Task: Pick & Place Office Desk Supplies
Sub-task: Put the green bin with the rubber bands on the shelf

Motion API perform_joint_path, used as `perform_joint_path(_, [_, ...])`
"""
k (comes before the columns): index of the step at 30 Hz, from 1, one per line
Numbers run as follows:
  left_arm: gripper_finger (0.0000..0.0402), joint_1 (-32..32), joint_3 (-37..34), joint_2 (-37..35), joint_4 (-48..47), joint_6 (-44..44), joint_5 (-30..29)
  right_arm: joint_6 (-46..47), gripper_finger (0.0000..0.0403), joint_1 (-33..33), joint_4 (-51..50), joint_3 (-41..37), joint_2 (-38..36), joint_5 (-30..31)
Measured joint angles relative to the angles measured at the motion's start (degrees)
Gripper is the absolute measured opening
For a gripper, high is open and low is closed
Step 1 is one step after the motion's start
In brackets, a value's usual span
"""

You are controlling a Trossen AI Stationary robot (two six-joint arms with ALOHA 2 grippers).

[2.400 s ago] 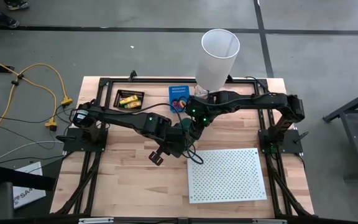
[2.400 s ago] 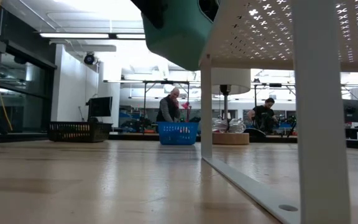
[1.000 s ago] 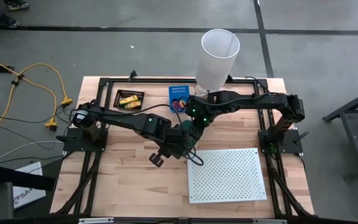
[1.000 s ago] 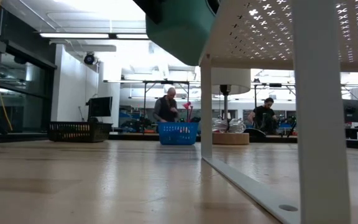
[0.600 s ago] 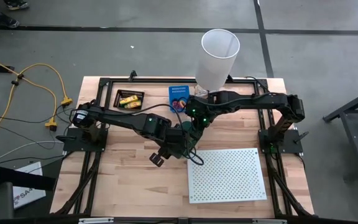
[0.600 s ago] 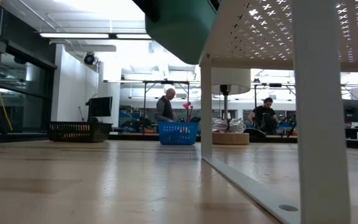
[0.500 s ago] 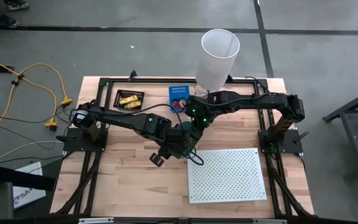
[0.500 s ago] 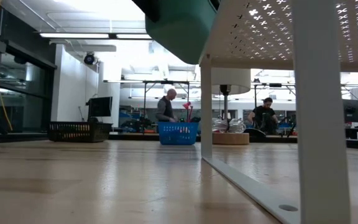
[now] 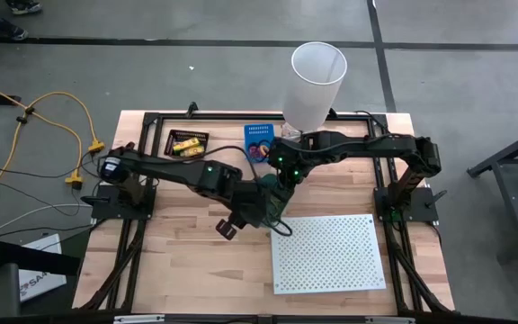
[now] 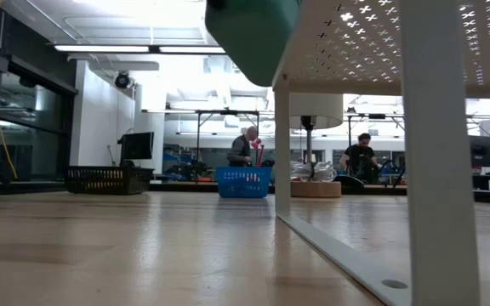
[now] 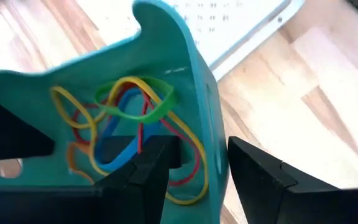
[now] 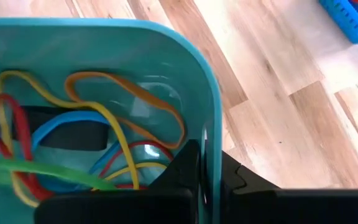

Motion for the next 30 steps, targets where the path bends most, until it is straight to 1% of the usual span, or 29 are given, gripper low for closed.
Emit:
perform_joint_path(4, [0.0155, -0.02, 0.00, -1.39, 1.39, 0.90, 0.56, -0.03, 0.0002, 0.01, 0.05, 0.00, 0.00, -0.11])
perform_joint_path(8, [0.0155, 0.02, 0.07, -1.78, 1.43, -0.10, 2.65, -0.03, 0.0002, 0.04, -0.01, 0.00, 0.00, -0.12])
perform_joint_path(23, [0.0155, 0.02, 0.07, -1.71, 1.23, -0.97, 3.16, -0.07, 0.0003, 0.04, -0.03, 0.00, 0.02, -0.23])
perform_joint_path(27, [0.0155, 0.02, 0.07, -1.69, 1.21, -1.39, 7.68, -0.07, 0.0003, 0.04, -0.03, 0.00, 0.01, -0.23])
perform_joint_path(30, [0.0155, 0.00, 0.07, -1.67, 0.98, -1.42, 7.69, -0.07, 0.0003, 0.04, -0.03, 0.00, 0.01, -0.23])
